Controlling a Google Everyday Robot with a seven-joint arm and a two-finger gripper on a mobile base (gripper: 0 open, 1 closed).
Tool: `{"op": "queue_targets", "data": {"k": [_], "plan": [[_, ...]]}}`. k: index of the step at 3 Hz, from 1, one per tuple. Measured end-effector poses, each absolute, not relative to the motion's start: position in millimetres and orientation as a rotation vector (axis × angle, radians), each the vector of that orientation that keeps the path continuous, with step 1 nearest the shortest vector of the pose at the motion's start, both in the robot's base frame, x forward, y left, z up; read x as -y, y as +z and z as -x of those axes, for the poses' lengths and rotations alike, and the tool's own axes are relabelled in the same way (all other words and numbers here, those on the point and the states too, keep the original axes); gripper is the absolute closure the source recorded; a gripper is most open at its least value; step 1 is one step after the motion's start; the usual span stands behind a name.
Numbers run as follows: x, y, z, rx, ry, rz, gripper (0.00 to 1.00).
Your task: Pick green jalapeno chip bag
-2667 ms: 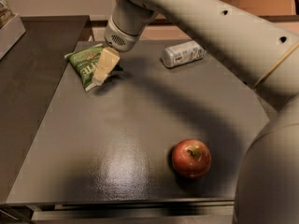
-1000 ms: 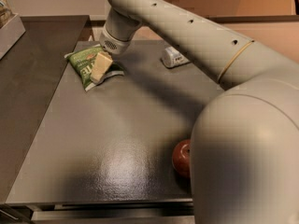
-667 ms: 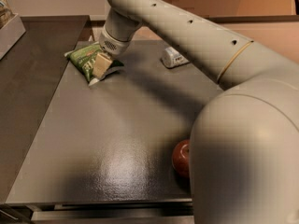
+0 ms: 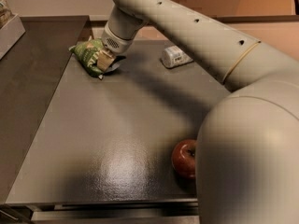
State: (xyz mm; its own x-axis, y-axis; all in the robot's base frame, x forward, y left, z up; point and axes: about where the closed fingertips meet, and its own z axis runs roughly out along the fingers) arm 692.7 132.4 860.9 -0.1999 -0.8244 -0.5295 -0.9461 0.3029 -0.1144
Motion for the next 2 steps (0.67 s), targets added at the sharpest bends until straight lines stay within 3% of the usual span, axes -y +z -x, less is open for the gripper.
{"op": "queue_targets", "data": {"k": [1,2], "plan": [[-123.5,880.8,-690.7,-2.037,0.333,1.544,1.00],[-109.5,909.2,-683.5,-1.979,0.346,1.530,1.00]]}}
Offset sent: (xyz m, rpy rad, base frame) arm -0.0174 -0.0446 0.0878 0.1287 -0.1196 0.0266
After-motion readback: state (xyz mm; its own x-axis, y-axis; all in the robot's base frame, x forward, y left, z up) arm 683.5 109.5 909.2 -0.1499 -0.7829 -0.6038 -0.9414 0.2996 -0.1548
